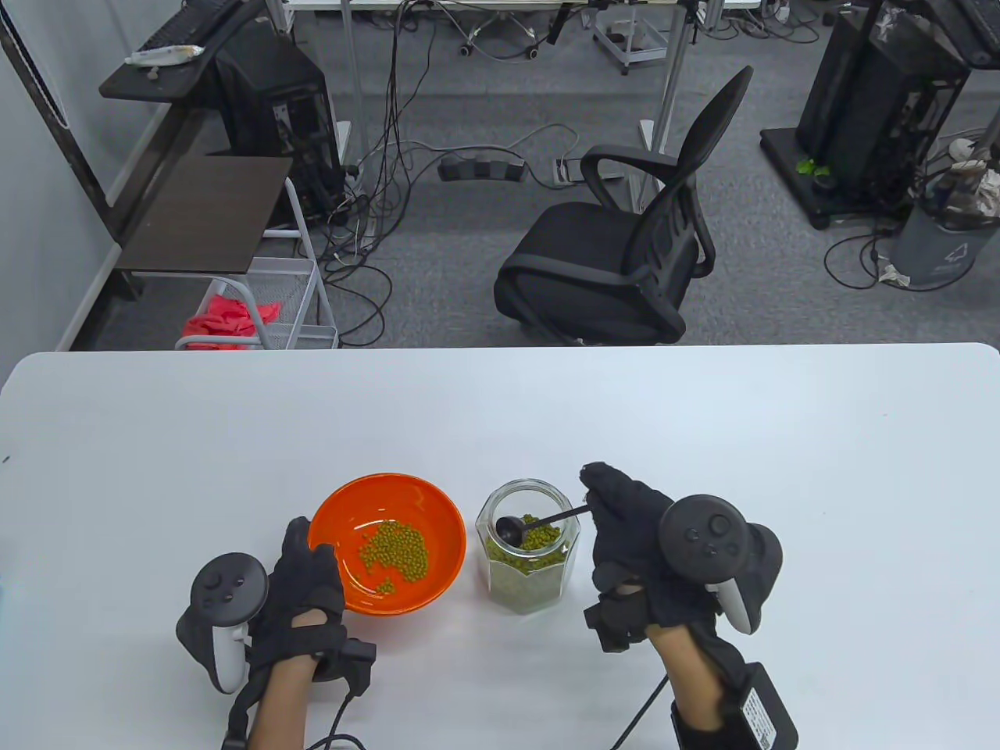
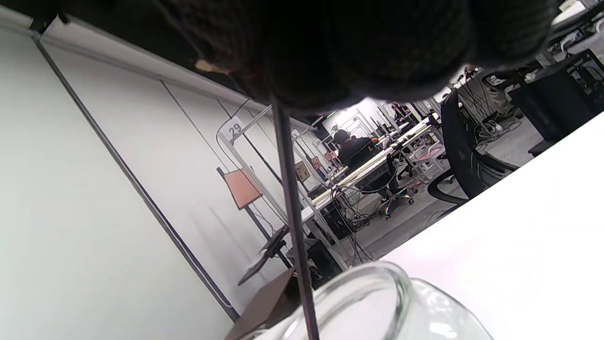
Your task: Portion mung beans with measuring scoop (Bowl in hand)
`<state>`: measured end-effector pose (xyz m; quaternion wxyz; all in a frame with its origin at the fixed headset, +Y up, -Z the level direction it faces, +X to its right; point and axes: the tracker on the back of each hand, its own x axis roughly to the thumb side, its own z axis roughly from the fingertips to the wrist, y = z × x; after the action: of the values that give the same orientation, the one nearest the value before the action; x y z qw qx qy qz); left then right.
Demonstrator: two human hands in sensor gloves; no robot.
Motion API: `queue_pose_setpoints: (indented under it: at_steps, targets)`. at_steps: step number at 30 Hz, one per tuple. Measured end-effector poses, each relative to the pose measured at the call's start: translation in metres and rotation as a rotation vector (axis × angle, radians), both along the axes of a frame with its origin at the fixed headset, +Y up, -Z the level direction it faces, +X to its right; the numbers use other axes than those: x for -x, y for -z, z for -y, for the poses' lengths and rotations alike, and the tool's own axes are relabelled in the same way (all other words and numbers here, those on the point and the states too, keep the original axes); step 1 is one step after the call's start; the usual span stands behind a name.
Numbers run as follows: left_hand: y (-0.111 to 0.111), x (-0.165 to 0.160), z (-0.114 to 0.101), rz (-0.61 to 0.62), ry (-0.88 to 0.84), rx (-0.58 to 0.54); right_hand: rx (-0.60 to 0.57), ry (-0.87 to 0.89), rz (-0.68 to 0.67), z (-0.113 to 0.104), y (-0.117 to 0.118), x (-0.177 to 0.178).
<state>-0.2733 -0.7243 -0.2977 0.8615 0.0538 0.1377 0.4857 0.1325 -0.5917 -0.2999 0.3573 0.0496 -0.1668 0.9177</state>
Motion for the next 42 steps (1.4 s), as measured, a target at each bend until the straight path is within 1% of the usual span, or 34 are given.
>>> queue_pose_setpoints:
  at_steps: [8,10,11,14,16,17,19,23,30,42]
  targets:
    - [0.0,0.001,-0.001,0.002,-0.008,-0.008,-0.015,-0.192,0.007,0.018,0.01,0.032]
    - [0.0,0.001,-0.001,0.002,-0.009,-0.008,0.005,-0.217,-0.007,0.024,0.013,0.037]
    - [0.0,0.001,-0.001,0.002,-0.009,-0.008,0.037,-0.212,-0.023,0.027,0.016,0.037]
    - [0.0,0.001,-0.001,0.003,-0.009,-0.008,0.093,-0.119,-0.047,0.031,0.022,0.033]
    - [0.0,0.001,-0.001,0.003,-0.009,-0.008,0.17,-0.051,-0.065,0.035,0.028,0.027]
    - [0.0,0.001,-0.001,0.003,-0.009,-0.008,0.207,0.019,-0.074,0.038,0.031,0.022]
    - [0.0,0.001,-0.001,0.003,-0.009,-0.008,0.27,0.102,-0.08,0.043,0.036,0.014]
    - [0.0,0.001,-0.001,0.005,-0.009,-0.011,0.353,0.279,-0.054,0.055,0.042,-0.006]
    - [0.0,0.001,0.0,0.004,-0.008,-0.01,0.39,0.443,-0.031,0.065,0.043,-0.03]
    - [0.0,0.0,-0.001,0.002,-0.003,-0.009,0.39,0.564,-0.008,0.064,0.041,-0.053]
